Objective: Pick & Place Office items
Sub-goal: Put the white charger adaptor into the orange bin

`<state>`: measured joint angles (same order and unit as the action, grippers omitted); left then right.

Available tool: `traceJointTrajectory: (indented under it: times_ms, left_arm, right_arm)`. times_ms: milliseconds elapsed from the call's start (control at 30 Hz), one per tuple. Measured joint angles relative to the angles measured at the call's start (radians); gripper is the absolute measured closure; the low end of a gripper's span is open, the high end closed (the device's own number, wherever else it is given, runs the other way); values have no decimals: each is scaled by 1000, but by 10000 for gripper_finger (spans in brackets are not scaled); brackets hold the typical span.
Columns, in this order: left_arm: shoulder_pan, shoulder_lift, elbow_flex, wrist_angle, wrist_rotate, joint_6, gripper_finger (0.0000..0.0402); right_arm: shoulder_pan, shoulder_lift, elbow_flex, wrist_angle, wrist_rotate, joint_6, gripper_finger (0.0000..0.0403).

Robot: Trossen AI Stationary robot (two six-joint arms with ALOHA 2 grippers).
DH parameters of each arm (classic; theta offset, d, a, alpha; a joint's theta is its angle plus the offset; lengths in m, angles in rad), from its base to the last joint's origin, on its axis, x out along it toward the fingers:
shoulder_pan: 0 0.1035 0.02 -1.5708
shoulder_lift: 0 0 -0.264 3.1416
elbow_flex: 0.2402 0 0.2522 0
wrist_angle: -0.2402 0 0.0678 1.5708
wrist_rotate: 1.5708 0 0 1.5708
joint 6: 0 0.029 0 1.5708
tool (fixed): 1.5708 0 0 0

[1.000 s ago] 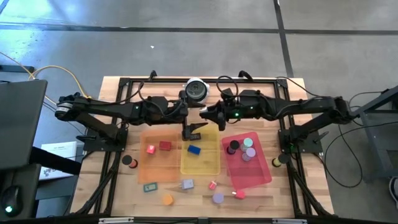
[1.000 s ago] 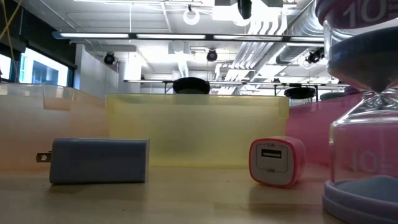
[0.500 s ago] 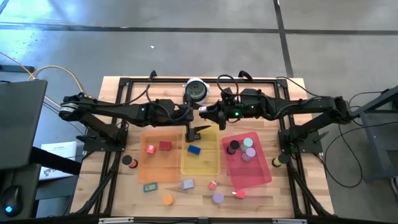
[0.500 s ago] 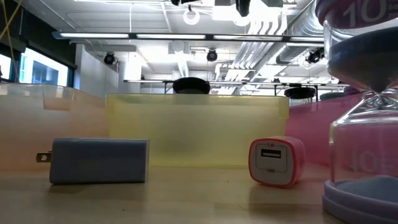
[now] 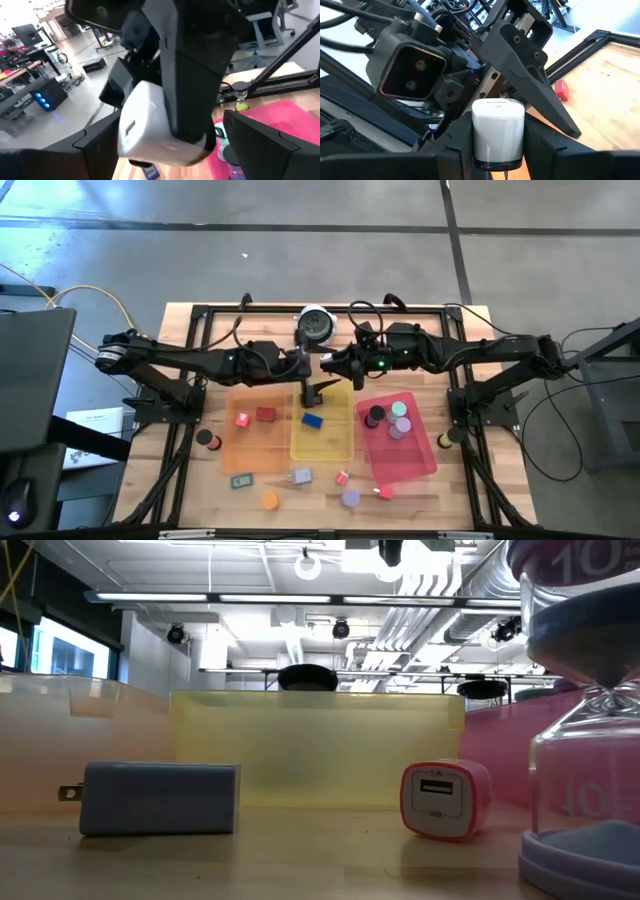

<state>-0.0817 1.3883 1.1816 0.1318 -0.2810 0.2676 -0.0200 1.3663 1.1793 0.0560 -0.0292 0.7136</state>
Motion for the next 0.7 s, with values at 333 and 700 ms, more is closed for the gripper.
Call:
traceJointTrajectory:
  times_ms: [333, 700]
  left_arm:
    - [-9, 0, 0, 44, -52, 76, 83]
    - [-8, 0, 0, 37, -67, 93, 87]
  right_arm:
    - [0, 0, 0, 0, -7, 3, 285]
    - [0, 0, 0, 0, -6, 3, 285]
